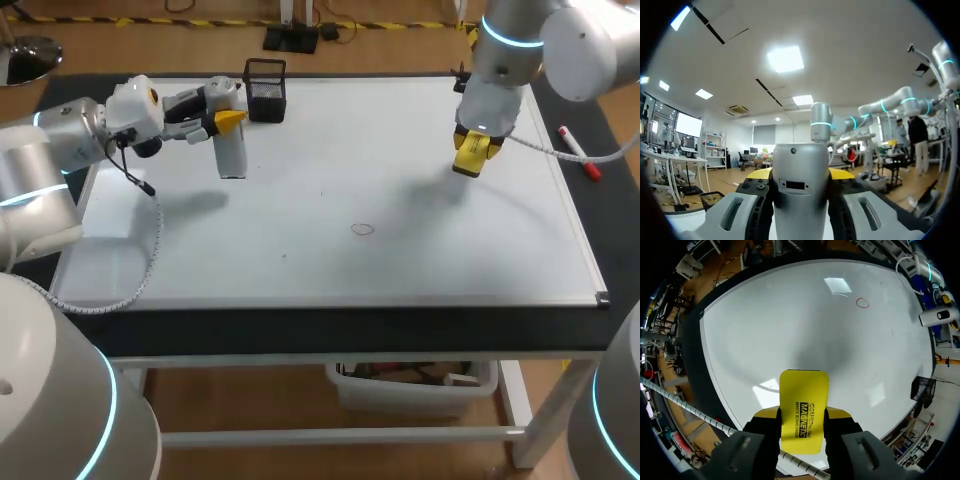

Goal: Pick up the inspection probe, press it on each red-marked spot on the whiteboard one by one, put down the probe, pick up the eraser, and wipe off all the red marks.

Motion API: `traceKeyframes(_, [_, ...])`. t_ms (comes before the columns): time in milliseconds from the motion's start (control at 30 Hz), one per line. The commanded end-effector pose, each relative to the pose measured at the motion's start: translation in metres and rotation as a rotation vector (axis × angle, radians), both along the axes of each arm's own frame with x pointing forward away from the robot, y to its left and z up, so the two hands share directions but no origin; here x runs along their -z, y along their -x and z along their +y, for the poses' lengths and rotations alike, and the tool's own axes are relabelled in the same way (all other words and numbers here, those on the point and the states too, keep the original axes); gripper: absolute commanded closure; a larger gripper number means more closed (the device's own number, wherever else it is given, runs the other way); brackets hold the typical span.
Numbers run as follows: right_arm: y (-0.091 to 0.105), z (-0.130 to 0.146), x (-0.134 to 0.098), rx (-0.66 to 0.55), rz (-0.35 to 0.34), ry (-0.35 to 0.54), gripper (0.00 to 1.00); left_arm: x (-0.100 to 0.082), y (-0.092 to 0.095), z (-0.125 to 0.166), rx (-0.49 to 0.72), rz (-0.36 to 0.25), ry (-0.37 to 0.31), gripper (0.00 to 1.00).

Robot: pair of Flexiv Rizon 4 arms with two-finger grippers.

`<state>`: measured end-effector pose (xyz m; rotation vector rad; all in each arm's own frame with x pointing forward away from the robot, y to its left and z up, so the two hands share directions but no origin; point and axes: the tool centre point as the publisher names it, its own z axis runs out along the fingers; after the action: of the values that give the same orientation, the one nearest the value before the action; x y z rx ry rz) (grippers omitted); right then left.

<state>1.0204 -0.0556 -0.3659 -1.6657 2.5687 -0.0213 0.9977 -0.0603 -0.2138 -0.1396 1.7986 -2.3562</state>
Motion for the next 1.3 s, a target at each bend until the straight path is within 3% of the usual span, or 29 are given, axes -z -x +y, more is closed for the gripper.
traceKeyframes(33, [0.000,-0.001,0.000,-0.002,-0.001,0.003,1.00,-0.004,0.006,0.003,-0.021,0.002,-0.005,1.00])
traceKeyframes(233, [0.018,0.021,0.007,-0.058,0.004,0.038,1.00,-0.004,0.006,0.003,-0.021,0.002,-0.005,1.00])
traceKeyframes(433, [0.039,0.048,0.015,-0.118,-0.007,0.016,1.00,-0.004,0.006,0.003,-0.021,0.002,-0.005,1.00])
traceKeyframes(667, [0.060,0.093,0.010,-0.224,-0.021,0.031,1.00,-0.004,0.006,0.003,-0.021,0.002,-0.005,1.00])
traceKeyframes(867, [0.075,0.138,0.012,-0.323,0.007,0.045,1.00,-0.004,0.006,0.003,-0.021,0.002,-0.005,1.00])
traceKeyframes(1300, [0.112,0.217,0.028,-0.489,0.057,-0.014,1.00,-0.004,0.006,0.003,-0.021,0.002,-0.005,1.00])
